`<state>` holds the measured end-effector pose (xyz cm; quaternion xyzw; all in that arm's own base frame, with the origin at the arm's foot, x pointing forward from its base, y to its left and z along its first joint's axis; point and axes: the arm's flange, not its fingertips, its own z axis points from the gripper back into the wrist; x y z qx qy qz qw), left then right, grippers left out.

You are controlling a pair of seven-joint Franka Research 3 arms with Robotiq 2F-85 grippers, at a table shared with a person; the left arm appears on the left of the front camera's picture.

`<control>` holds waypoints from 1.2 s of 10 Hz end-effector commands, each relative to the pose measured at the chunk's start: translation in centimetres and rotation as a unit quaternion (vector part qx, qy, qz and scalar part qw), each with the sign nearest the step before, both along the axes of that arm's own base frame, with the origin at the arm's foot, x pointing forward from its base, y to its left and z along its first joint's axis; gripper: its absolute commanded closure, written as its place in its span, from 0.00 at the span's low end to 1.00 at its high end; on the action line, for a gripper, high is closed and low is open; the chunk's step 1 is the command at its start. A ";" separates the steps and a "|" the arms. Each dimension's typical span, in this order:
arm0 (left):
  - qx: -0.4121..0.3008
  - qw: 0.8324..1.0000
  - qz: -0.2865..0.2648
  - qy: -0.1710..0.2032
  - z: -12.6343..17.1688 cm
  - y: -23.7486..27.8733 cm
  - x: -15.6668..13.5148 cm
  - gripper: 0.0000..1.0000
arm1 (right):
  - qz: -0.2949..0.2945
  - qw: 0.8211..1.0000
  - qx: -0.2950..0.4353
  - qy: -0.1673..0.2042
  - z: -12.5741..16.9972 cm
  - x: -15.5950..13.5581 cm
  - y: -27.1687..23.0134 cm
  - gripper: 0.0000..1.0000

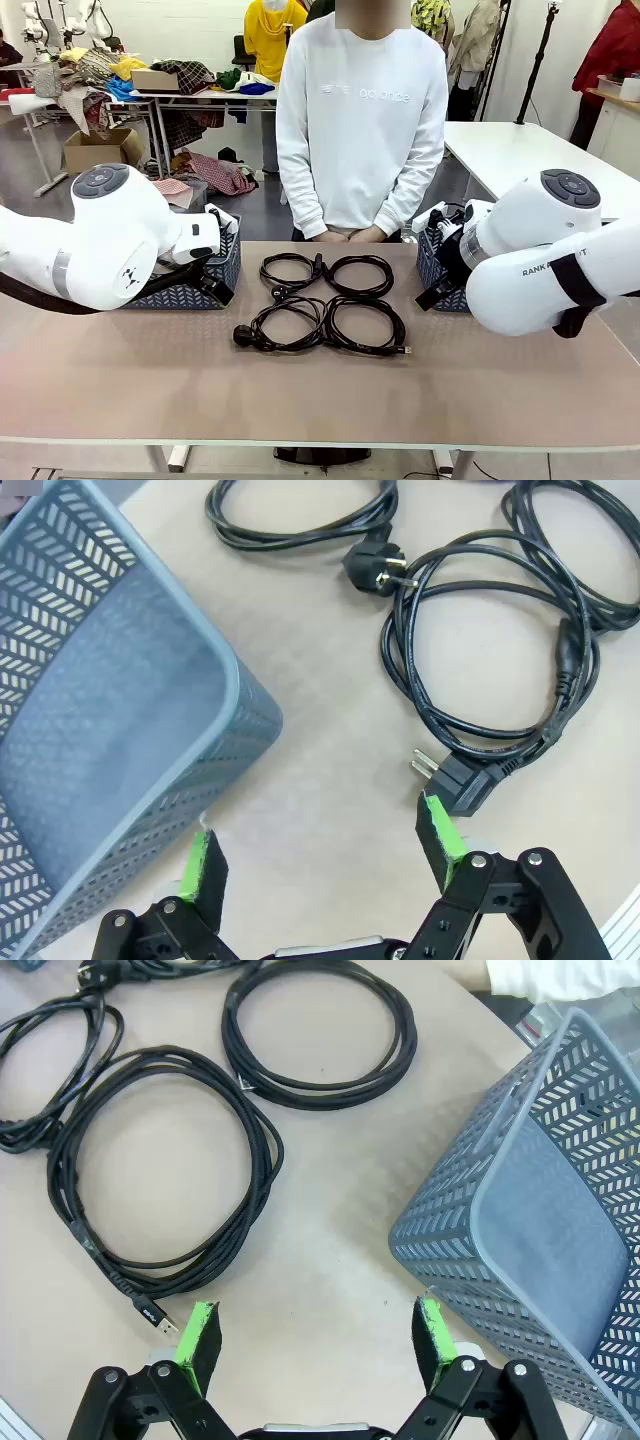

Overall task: Organize the cables according to human instructions.
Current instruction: Pick up a bundle of cables and place it in the basket indicated by the human.

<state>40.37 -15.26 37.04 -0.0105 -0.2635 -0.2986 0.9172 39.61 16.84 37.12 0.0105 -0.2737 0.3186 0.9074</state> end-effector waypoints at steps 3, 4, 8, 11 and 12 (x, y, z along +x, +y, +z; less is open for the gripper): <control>0.000 1.000 0.000 0.000 0.0 0.0 0.0 0.00 | 0.000 1.000 0.000 0.000 0.0 0.0 0.0 0.00; 0.000 1.000 0.000 0.000 0.0 0.0 0.0 0.00 | 0.000 1.000 0.000 0.000 0.0 0.0 0.0 0.00; 0.000 1.000 0.000 0.000 0.0 0.0 0.0 0.00 | 0.000 1.000 0.000 0.000 0.0 0.0 0.0 0.00; -0.001 1.000 -0.010 -0.001 0.7 0.1 -0.3 0.00 | 0.006 1.000 0.011 0.002 0.8 0.0 -0.5 0.00; 0.003 1.000 -0.017 -0.007 1.9 0.4 -0.5 0.00 | 0.011 1.000 0.017 0.001 1.7 -0.1 -1.1 0.00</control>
